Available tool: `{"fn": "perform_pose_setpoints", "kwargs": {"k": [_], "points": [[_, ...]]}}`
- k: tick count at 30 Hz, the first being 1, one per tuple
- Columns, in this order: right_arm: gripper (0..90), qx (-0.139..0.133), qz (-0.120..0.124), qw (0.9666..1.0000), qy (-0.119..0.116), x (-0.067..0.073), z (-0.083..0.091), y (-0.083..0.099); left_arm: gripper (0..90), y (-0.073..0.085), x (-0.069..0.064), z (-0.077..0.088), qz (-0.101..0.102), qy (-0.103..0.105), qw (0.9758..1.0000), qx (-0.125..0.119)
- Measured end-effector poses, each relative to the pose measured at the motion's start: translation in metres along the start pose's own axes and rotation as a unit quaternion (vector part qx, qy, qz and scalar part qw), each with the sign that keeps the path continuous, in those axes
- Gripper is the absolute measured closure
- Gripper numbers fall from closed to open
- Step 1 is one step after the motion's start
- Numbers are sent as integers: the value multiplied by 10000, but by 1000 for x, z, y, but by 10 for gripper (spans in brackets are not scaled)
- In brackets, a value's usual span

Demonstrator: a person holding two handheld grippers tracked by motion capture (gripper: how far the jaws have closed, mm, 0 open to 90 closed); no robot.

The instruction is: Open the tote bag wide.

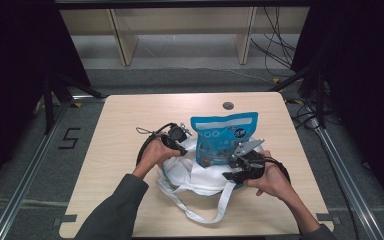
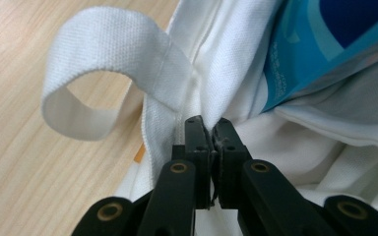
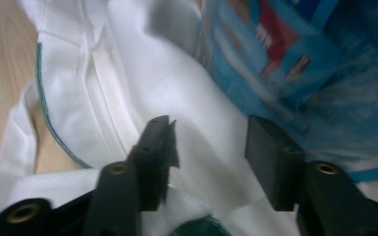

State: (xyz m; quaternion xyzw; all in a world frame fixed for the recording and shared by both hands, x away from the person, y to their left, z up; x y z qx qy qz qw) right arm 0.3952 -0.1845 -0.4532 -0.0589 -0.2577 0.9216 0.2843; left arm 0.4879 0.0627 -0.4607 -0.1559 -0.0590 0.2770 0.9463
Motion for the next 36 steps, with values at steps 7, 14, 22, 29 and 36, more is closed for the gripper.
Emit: {"fn": "perform_pose_setpoints", "kwargs": {"k": [7, 14, 22, 29, 36], "points": [[900, 835, 462, 9953, -140, -2, -22, 29, 869, -3, 17, -4, 393, 50, 9988, -283], [900, 869, 258, 9944, -549, -5, -29, 41, 871, 4, 39, -17, 919, 380, 9934, -573], [895, 707, 104, 9961, -522, -1, -28, 41, 864, 4, 39, -21, 913, 388, 9934, -568], [802, -263, 15, 9995, 191, -23, 34, 23, 827, 1, 29, -10, 664, 315, 9956, -574], [741, -619, -857, 9884, 1094, -70, 65, 22, 829, 4, 32, -15, 834, 532, 9928, -680]]}}
Point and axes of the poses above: each handheld gripper's, and its own axes: z roughly backward along the jaws, y roughly out of its underside, x roughly to its left, the point moved 2 cm from there along -z, roughly forward along the jaws, and after that the axes turned 8 degrees about x, right-handed, at the moved point
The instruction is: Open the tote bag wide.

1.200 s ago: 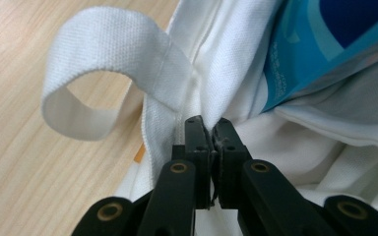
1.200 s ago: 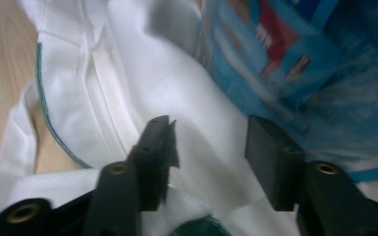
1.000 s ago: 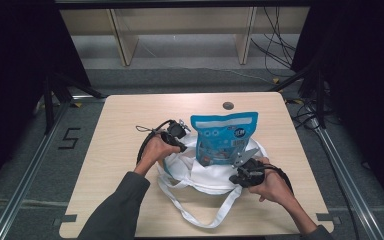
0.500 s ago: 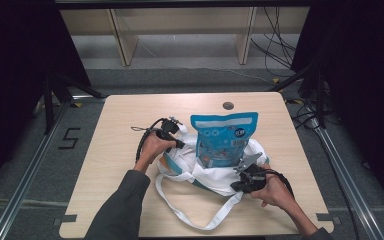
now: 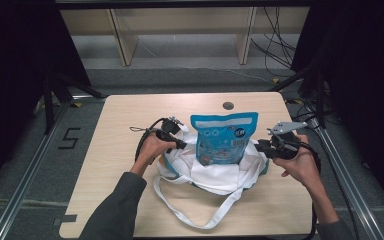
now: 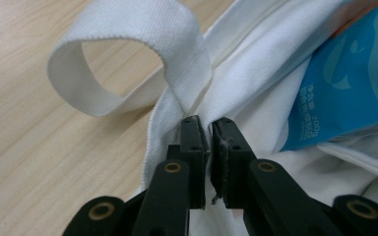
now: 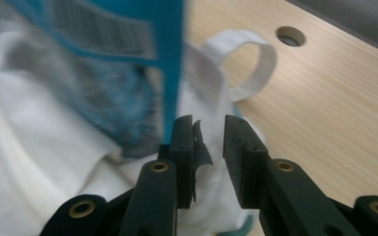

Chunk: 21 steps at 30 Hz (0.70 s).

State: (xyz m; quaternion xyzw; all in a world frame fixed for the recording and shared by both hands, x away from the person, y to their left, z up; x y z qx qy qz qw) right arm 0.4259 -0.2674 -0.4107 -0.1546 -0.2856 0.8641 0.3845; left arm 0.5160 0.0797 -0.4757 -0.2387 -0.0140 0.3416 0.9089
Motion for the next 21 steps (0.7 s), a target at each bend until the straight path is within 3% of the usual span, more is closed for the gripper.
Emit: {"fn": "perform_pose_setpoints", "kwargs": {"k": [1, 3, 4, 5, 6, 7, 8, 9, 10, 11, 12, 13, 14, 15, 19, 20, 21], "points": [[737, 18, 15, 9999, 112, -6, -4, 0, 828, 0, 0, 0, -8, 9, 10000, 7], [710, 236, -162, 9995, -125, -13, -20, -1, 828, -1, 0, 2, -26, 24, 10000, 13], [710, 236, -162, 9995, -125, -13, -20, -1, 826, -1, 0, 2, -26, 24, 10000, 13], [716, 65, -246, 9996, -128, -14, -29, -1, 826, -1, 0, 2, -39, 21, 10000, -4], [815, 83, -138, 9999, 11, -18, -38, -1, 821, 0, 0, 1, -53, 20, 10000, -38], [846, 324, -62, 9994, 97, -20, -38, 0, 821, 0, 0, 1, -53, 20, 10000, -38], [846, 324, -62, 9994, 97, -20, -38, 0, 821, 1, 1, 0, -31, 38, 10000, -54], [896, 349, 74, 9988, 346, -25, -42, 3, 821, 2, 1, -1, -7, 50, 10000, -81], [900, 441, 85, 9985, 309, -28, -45, 4, 818, 2, 1, -1, -9, 83, 9999, -95], [897, 319, -119, 9994, 26, -27, -47, 7, 817, 3, 2, 0, -14, 65, 9999, -110], [897, 319, -119, 9994, 26, -27, -47, 7, 817, 3, 2, 1, -7, 95, 9999, -131], [873, 379, -41, 9991, 206, -33, -45, 8, 818, 3, 2, 1, 5, 112, 9998, -139], [805, 63, -258, 9995, 148, -35, -37, 7, 818, 3, 2, 2, 14, 112, 9998, -143], [805, 63, -258, 9995, 148, -35, -37, 7, 818, 3, 2, 2, -15, 114, 9998, -133], [706, -158, -302, 9991, -247, -30, -16, 0, 818, 2, 0, 1, -44, 41, 9999, -81], [635, -198, -503, 9973, -507, -23, -16, -3, 816, 2, 0, 1, -28, 13, 10000, -74], [583, -170, -579, 9964, -597, -17, -23, -5, 816, 1, 0, 1, -24, 13, 10000, -67]]}}
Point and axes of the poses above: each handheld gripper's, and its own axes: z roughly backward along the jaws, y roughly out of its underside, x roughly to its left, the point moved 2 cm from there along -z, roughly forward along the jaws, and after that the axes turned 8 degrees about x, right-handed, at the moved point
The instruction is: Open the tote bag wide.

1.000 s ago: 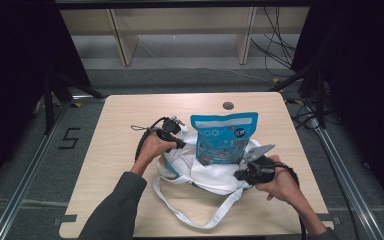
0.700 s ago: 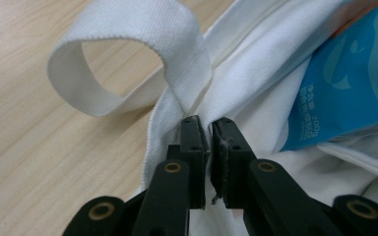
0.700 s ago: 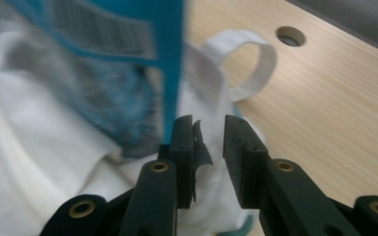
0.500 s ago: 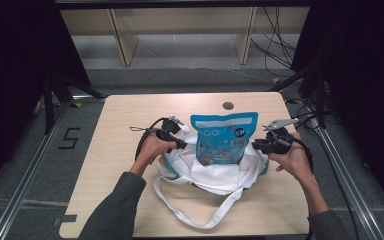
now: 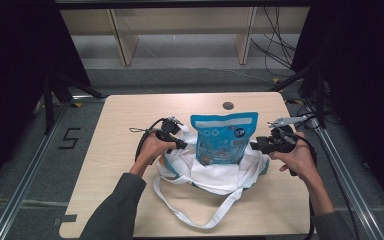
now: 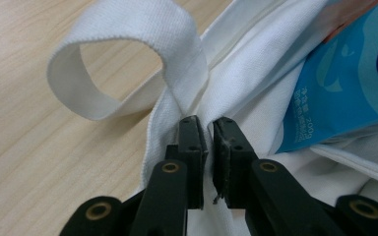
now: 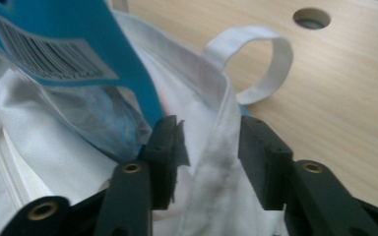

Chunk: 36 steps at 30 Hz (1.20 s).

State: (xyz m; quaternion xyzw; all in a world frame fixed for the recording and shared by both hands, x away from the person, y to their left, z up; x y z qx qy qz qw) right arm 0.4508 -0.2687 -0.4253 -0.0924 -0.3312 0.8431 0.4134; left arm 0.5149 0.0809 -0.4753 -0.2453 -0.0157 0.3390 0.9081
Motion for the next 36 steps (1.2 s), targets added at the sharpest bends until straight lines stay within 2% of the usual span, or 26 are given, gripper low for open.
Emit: {"fn": "perform_pose_setpoints", "kwargs": {"k": [2, 4, 5, 6, 7, 8, 9, 10, 11, 12, 13, 14, 15, 17, 19, 22, 23, 24, 26, 28, 30, 31, 32, 34, 35, 36], "points": [[585, 27, 8, 10000, -4, 2, -4, 0, 817, 0, 0, 0, 10, 2, 10000, -3], [722, 441, 233, 9979, 406, 0, -11, 1, 817, 0, 0, 0, 0, -1, 10000, 3], [817, 486, 267, 9971, 523, -1, -14, 0, 818, -1, 0, 0, -31, -5, 10000, 12], [861, 467, 442, 9953, 719, -9, -17, 0, 818, -1, 0, -1, -25, 2, 10000, 11], [886, 394, 455, 9939, 929, -16, -17, 0, 819, -1, 0, -2, -9, -3, 10000, -2], [892, 421, 490, 9934, 952, -21, -16, -1, 818, -1, 0, -3, 9, 40, 10000, 0], [893, 325, 297, 9956, 829, -24, -18, -1, 820, -1, 0, -4, -3, 17, 10000, 9], [894, 427, 168, 9956, 820, -35, -23, 2, 821, -1, 0, -6, -4, 49, 10000, 11], [894, 427, 168, 9956, 820, -35, -23, 2, 821, -1, 0, -6, -3, 11, 10000, 30], [895, 451, 82, 9949, 894, -44, -39, 9, 825, -2, 1, -8, 12, 61, 10000, 20], [895, 451, 82, 9949, 894, -44, -39, 9, 827, -2, 1, -8, 12, 61, 10000, 20], [896, 574, -62, 9946, 861, -46, -49, 14, 829, -1, 4, -12, 49, 92, 9999, 7], [896, 680, 17, 9931, 950, -49, -52, 15, 835, 1, 6, -16, 93, 83, 9999, 22], [896, 626, 46, 9928, 1023, -50, -57, 16, 839, 2, 7, -23, 127, 93, 9998, 76], [896, 792, 195, 9925, 908, -50, -60, 18, 846, 3, 10, -27, 181, 102, 9998, 60], [895, 807, 113, 9932, 835, -50, -60, 18, 842, 3, 10, -26, 146, 113, 9998, 47], [894, 690, -55, 9942, 826, -48, -61, 18, 838, 2, 8, -21, 114, 95, 9999, 47], [891, 642, -26, 9939, 895, -49, -60, 17, 830, 2, 8, -21, 114, 95, 9999, 47], [885, 682, -34, 9940, 859, -49, -57, 16, 816, 0, 4, -16, 47, 20, 10000, 17], [839, 390, -33, 9958, 827, -53, -54, 14, 764, -3, -1, -10, -50, -3, 10000, -11], [748, 190, -205, 9970, 726, -53, -51, 12, 702, -4, -5, -6, -78, -14, 10000, -15], [690, 192, -381, 9964, 738, -55, -44, 13, 634, -5, -7, -5, -106, 18, 9999, -5], [660, 261, -371, 9974, 552, -53, -37, 12, 607, -5, -10, -2, -117, 63, 9999, -14], [639, 210, -445, 9975, 501, -52, -34, 11, 582, -6, -14, 6, -128, 39, 9999, -81], [613, 179, -369, 9978, 525, -51, -27, 11, 552, -6, -15, 9, -148, 2, 9998, -137], [600, 179, -471, 9976, 474, -49, -23, 10, 535, -7, -16, 14, -166, -59, 9997, -177]]}}
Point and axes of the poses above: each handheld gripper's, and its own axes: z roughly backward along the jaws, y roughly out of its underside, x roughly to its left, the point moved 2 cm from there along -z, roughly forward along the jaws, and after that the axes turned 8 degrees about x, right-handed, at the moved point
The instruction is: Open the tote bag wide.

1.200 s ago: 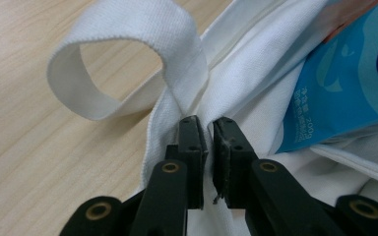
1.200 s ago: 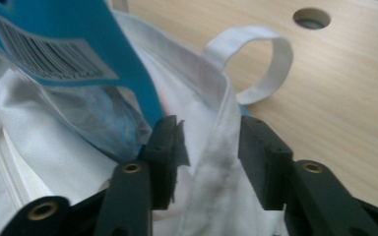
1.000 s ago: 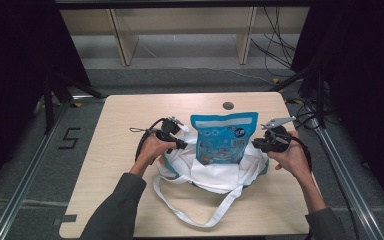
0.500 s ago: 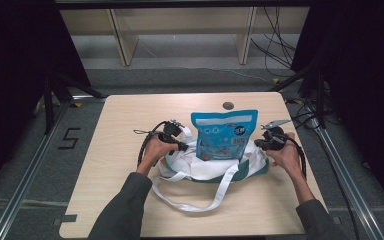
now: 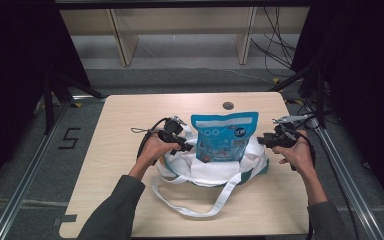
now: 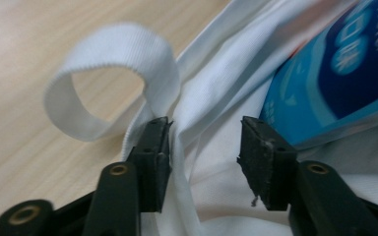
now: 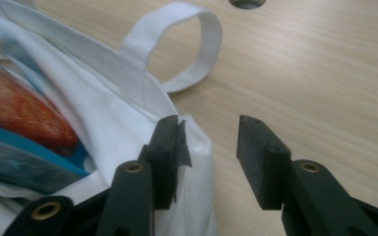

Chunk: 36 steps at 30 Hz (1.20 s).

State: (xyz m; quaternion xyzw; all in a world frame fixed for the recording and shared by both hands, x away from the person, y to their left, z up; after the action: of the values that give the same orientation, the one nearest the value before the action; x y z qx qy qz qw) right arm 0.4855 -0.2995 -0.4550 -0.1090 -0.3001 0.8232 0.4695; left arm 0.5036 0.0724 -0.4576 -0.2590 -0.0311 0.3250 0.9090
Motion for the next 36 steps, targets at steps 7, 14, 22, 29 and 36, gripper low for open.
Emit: {"fn": "perform_pose_setpoints", "kwargs": {"k": [7, 14, 22, 29, 36], "points": [[548, -314, 126, 9994, 112, 5, 22, 0, 447, 2, -5, 29, 299, -219, 9988, -305], [507, -300, 175, 9993, 154, 10, 32, 3, 407, 15, -9, 41, 385, -197, 9983, -385], [487, -246, 294, 9991, 183, 17, 34, 5, 371, 26, -13, 48, 379, -178, 9981, -444], [460, -264, 295, 9990, 185, 22, 36, 8, 347, 38, -13, 51, 422, -138, 9979, -466], [440, -174, 441, 9984, 318, 17, 37, 15, 317, 48, -19, 53, 623, 30, 9960, -635]]}}
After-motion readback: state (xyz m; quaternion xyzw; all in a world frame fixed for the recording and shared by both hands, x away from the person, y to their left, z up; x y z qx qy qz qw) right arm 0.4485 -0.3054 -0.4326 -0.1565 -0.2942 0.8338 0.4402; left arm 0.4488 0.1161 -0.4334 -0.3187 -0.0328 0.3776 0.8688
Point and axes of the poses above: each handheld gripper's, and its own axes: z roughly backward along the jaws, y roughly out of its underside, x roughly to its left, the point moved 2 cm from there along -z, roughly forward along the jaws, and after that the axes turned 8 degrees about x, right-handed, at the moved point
